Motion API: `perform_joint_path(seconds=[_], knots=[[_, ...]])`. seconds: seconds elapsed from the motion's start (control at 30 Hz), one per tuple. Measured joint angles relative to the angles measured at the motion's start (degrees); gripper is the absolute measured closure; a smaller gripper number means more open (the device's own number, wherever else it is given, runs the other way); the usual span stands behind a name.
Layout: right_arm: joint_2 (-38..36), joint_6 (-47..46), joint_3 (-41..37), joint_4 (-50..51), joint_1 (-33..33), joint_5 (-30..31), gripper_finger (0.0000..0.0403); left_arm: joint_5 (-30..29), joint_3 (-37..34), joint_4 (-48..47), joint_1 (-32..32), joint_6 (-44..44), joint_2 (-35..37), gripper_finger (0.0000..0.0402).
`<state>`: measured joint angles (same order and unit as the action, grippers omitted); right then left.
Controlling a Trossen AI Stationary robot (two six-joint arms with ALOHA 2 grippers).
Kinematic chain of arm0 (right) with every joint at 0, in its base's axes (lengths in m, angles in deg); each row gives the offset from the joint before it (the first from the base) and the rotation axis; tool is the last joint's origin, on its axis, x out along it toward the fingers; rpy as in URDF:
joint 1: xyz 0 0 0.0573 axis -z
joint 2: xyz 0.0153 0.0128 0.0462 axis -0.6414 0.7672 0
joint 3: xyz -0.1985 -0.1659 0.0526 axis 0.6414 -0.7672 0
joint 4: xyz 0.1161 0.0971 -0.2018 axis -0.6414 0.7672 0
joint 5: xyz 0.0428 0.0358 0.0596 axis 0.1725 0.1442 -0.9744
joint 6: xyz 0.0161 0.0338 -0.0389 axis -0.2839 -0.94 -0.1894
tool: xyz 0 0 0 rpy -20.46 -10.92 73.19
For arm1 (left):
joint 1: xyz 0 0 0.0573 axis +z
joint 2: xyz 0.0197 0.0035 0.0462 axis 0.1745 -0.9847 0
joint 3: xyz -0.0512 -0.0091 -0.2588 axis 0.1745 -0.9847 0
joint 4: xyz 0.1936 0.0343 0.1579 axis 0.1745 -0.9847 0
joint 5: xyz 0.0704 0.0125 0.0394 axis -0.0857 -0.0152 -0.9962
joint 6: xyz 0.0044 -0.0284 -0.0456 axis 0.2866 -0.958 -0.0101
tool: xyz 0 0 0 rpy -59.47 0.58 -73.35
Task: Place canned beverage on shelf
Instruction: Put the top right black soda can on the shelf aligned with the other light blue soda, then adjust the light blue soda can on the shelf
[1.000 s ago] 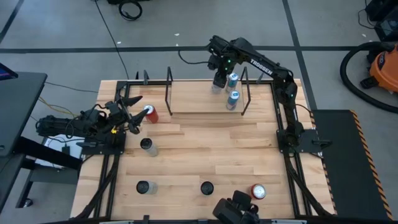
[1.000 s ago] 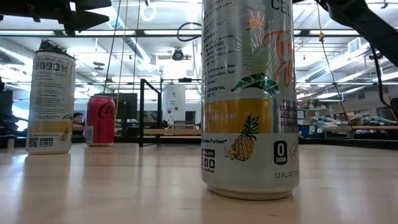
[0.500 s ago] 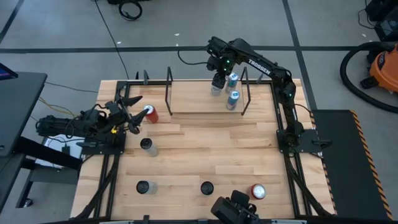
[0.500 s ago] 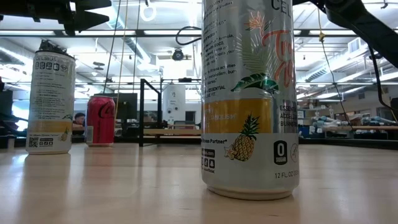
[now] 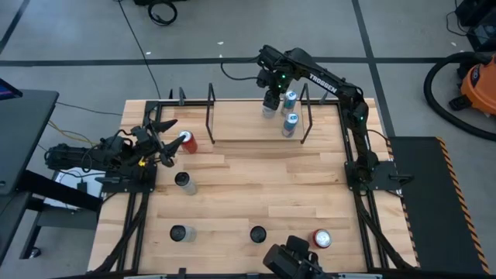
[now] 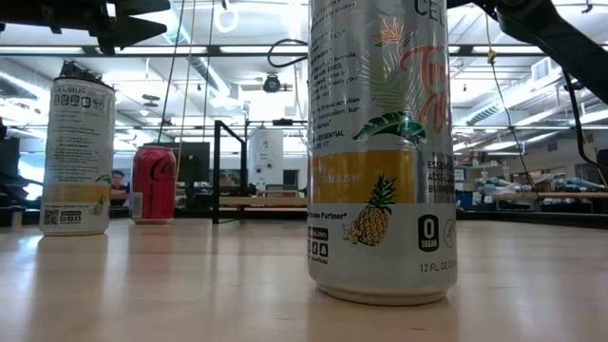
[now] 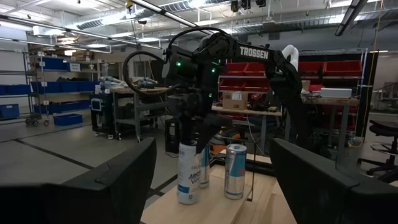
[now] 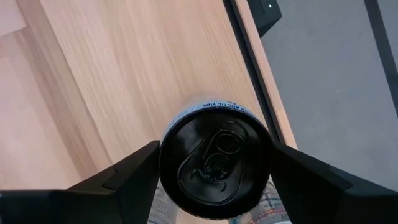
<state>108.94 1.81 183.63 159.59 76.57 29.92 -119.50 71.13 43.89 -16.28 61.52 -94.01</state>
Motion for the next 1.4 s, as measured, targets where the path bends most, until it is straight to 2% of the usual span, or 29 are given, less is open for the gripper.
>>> perform_joint_path(seconds=[0.17, 0.47, 0.57, 0.87, 1.0, 1.13, 1.2, 1.4], knots=[[0.0, 0.02, 0.0, -0.02, 0.04, -0.34, 0.0106, -0.01, -0.01, 0.01, 0.01, 0.02, 0.0, 0.0086], [-0.02, 0.89, 0.0, -0.2, 0.02, -0.32, 0.0059, 0.0, -0.01, -0.01, 0.0, 0.02, 0.0, 0.0086], [-0.02, 0.94, 0.0, -0.2, 0.06, 1.41, 0.0052, 0.01, 0.0, 0.0, 0.01, 0.02, 0.0, 0.0086], [-0.03, 0.94, 4.69, 1.06, 0.08, 2.49, 0.005, 0.01, -0.01, 0.01, 0.01, 0.07, 0.0, 0.0086], [-0.42, -2.01, 6.77, 2.37, 0.04, 2.69, 0.005, -0.01, -0.01, -0.01, 0.0, 0.05, 0.0, 0.0086], [-1.28, -4.95, 6.71, 8.18, -0.17, 2.52, 0.005, 0.0, 0.0, -0.11, 0.0, 0.05, 0.0, 0.0086], [-1.66, -5.96, 6.73, 10.77, -0.48, 1.64, 0.005, 0.01, -0.01, -0.43, 0.0, 0.06, 0.0, 0.0086], [-4.08, -10.15, 6.78, 10.25, -2.49, -2.75, 0.005, 0.01, -0.01, -0.51, -0.01, 0.04, 0.0, 0.0086]])
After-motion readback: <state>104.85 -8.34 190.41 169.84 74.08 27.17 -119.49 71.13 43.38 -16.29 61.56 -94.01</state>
